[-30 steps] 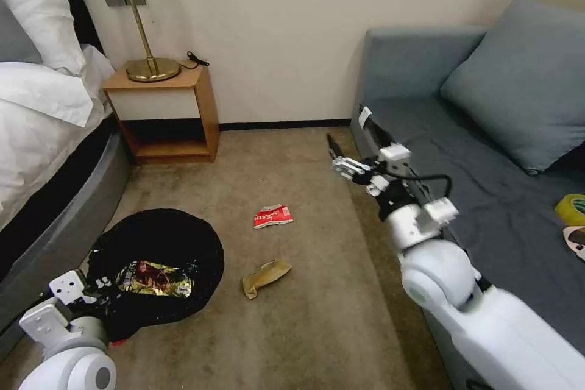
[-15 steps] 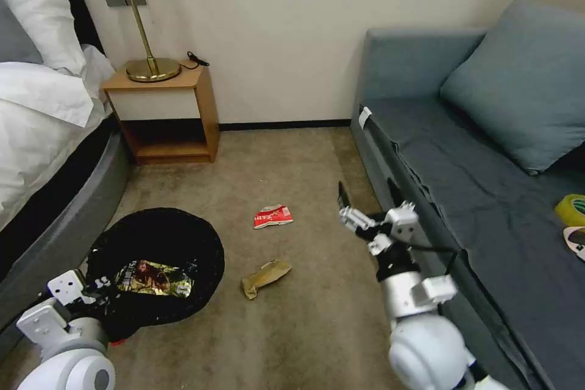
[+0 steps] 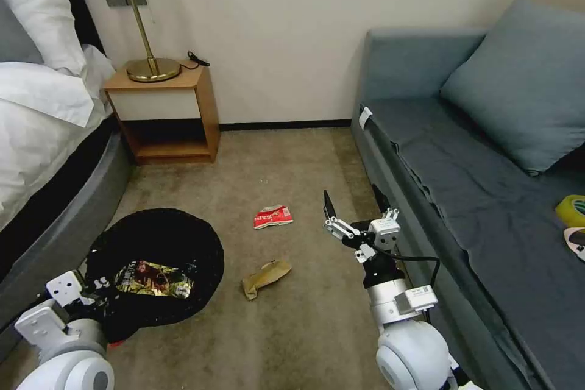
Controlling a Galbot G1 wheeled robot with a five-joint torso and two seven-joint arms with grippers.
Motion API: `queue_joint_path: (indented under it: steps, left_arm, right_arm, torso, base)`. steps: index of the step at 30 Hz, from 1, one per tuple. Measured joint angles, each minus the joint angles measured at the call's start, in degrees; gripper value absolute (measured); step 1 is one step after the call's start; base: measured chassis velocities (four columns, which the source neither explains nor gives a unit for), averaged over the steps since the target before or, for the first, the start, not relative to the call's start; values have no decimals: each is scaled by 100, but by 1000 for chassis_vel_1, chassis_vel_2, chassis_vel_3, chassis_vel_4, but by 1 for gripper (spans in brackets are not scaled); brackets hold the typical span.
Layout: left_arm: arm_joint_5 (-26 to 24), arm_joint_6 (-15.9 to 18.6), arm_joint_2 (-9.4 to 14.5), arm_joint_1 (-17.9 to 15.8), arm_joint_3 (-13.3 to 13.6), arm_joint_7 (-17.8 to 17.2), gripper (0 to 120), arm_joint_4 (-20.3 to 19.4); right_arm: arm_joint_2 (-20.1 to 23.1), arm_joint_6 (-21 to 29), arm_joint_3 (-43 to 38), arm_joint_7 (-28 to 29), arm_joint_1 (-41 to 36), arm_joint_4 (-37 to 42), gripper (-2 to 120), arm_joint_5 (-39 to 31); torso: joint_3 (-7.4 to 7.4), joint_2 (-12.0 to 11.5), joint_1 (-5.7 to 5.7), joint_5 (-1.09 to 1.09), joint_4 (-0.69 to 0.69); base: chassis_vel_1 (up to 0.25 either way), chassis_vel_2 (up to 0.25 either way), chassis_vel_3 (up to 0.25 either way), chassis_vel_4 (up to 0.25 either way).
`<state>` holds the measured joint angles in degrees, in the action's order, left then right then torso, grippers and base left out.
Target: Pick up the trash bin, then pick up the garbage on the floor and place it into the trash bin.
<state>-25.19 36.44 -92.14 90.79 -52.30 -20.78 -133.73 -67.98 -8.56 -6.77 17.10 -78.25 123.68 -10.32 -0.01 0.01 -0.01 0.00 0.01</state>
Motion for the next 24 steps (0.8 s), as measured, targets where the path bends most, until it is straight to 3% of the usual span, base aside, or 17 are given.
queue_joint_path:
  steps: [24]
  left_arm:
    - [-13,-21,0,-35,-53,3,2,49]
  right_arm:
    - [86,0,155,-43,213,-227,100,-8]
  torso:
    - [1,0,0,0,-1]
  base:
    - [-94,83,92,-89]
